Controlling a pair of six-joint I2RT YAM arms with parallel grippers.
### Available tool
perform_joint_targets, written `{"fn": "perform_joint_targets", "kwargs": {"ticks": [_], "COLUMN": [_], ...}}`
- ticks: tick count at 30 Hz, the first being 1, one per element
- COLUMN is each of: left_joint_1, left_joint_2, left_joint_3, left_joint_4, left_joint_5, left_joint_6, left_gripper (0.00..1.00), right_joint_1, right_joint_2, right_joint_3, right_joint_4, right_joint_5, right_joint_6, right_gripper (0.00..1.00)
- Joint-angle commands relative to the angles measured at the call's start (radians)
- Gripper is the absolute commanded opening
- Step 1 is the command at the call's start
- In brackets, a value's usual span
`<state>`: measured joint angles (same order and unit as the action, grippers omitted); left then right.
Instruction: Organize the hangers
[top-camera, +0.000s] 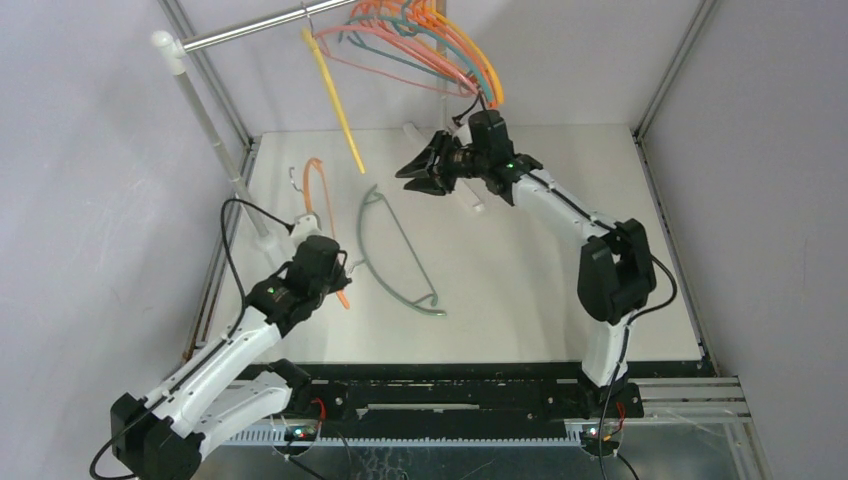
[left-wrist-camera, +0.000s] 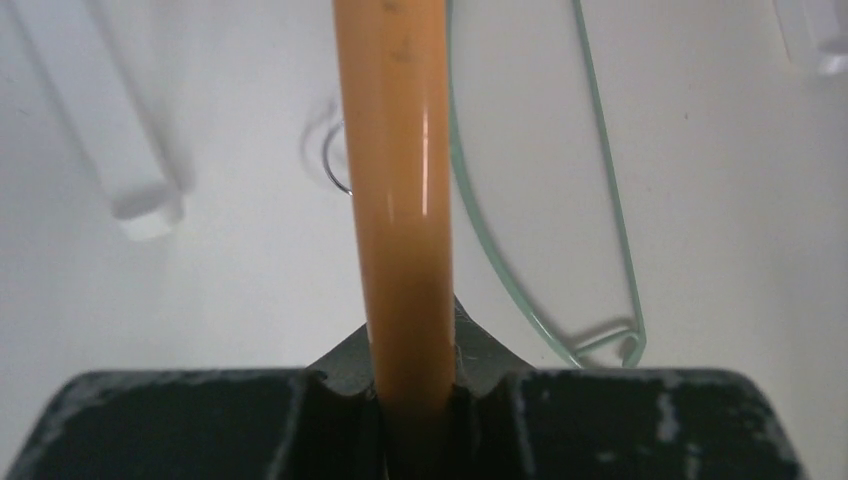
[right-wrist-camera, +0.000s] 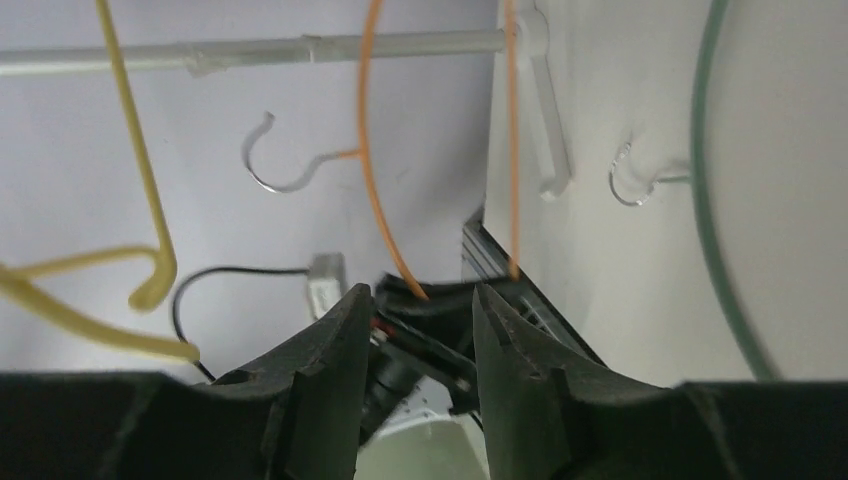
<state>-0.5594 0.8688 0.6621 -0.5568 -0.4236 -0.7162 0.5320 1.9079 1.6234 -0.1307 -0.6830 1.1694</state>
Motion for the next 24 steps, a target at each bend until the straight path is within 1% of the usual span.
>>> {"fn": "perform_joint_targets", "kwargs": {"ticks": [1, 3, 6, 9, 14, 18, 24], "left_joint_1": [0.034, 0.035, 0.036, 0.039, 0.054, 0.068, 0.199], "left_joint_2": [-0.031, -0.019, 0.021, 0.064, 0.165, 0.229, 0.298], "left_joint_3": [0.148, 0.228, 0.371, 0.513, 0.700, 0.773, 0.834], "left_joint_4": [-0.023, -0.054, -0.108, -0.113, -0.091, -0.063, -0.047], "left_joint_5": [-0.106, -0.130, -0.182, -0.219, -0.227, -0.215, -0.147], "left_joint_6": [0.114, 0.162, 0.247, 0.338, 0.430, 0.471, 0.483], "left_gripper": [0.00, 0.00, 0.00, 0.00, 0.00, 0.00, 0.00], "right_joint_1": [-0.006, -0.009, -0.003, 0.019, 0.046, 0.046, 0.053], "right_joint_2": [-0.105, -0.124, -0.164, -0.193, -0.187, -0.153, -0.133], "right_joint_3": [0.010, 0.025, 0.000, -0.032, -0.052, -0.036, -0.008], "right_joint_4": [-0.252, -0.409, -0.532, -0.607, -0.650, -0.677, -0.701], "right_joint_5": [-0.093, -0.035, 0.010, 0.060, 0.108, 0.115, 0.106], "right_joint_6": [-0.274, -0.464, -0.612, -0.709, -0.774, -0.801, -0.829], "right_gripper": [0.49, 0.50, 0.50, 0.50, 0.51, 0.51, 0.51]}}
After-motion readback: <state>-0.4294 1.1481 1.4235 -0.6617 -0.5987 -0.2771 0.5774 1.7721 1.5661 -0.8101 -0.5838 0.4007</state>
